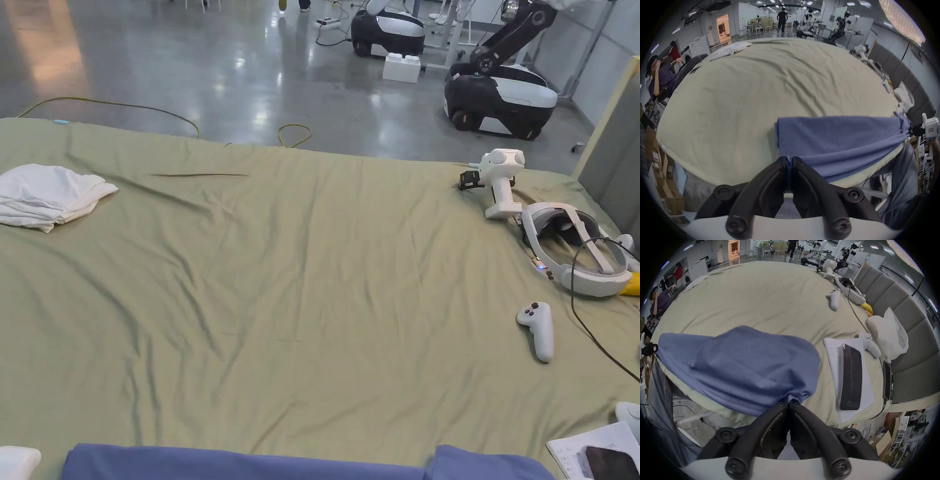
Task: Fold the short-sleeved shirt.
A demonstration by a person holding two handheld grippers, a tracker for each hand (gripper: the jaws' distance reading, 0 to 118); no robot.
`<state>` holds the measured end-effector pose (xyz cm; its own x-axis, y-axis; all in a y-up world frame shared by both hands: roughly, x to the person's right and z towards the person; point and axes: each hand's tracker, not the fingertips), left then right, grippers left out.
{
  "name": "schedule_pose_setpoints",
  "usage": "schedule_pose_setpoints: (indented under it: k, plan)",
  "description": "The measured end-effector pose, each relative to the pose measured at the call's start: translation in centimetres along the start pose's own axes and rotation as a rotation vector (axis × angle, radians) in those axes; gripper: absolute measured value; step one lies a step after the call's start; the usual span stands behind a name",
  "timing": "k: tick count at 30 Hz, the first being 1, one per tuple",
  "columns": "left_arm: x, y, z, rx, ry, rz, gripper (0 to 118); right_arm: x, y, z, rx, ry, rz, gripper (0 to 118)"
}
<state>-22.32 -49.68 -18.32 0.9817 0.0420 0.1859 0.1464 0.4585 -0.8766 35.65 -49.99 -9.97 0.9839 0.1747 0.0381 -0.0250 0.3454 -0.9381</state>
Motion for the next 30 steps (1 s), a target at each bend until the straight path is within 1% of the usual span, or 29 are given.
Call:
schedule_pose_setpoints:
  k: [3,6,7,8,9,10,11,14,18,22,24,27,30]
  plan:
    - [0.6,-0.2,-1.3,-0.024,0.032,-0.032,11,-0.6,-0.2,-1.4,-0.006,-0.008,-0.001,2]
    - [0.8,-0.2,-1.3,-0.006,0.041,-0.033,12,-0.6,-0.3,-2.3,0.006,-0.016,-0.003,3]
    - [0.7,0.0,-1.2,-0.005,0.041,-0.023,15,-0.7,-0.3,-2.1,0.01,-0.032,-0.003,9]
    - [0.6,0.1,-1.0,0.0,0.037,-0.009,21,-0.7,-0.2,-1.8,0.013,-0.081,0.003,22]
    - [0.6,0.2,-0.5,0.013,0.043,0.013,31,-0.7,0.0,-1.3,0.022,-0.137,0.016,40]
    - [0.5,0.5,-0.1,0.027,0.069,0.031,52,-0.3,0.1,-0.6,0.033,-0.16,0.012,65]
    - [0.4,0.7,0.3,0.043,0.067,0.041,65,-0.1,0.2,0.2,0.05,-0.157,0.001,75]
    - [0.6,1.8,2.0,0.17,0.019,0.081,66,0.4,1.4,3.8,0.173,-0.125,-0.093,75]
    - [2.2,4.0,3.4,0.305,0.03,0.036,66,-0.4,3.7,7.2,0.367,-0.152,-0.15,75]
    - [3.3,6.1,3.1,0.435,0.03,0.03,66,-2.0,6.3,8.8,0.578,-0.061,-0.253,75]
    - [4.2,7.1,3.6,0.506,0.045,0.025,66,-3.2,7.4,9.4,0.685,-0.03,-0.266,75]
    - [5.1,8.1,3.8,0.634,0.078,0.024,66,-5.5,8.7,9.9,0.841,-0.044,-0.274,74]
    - [7.4,8.8,5.7,0.738,0.101,0.028,64,-7.7,10.0,10.8,0.965,-0.068,-0.274,68]
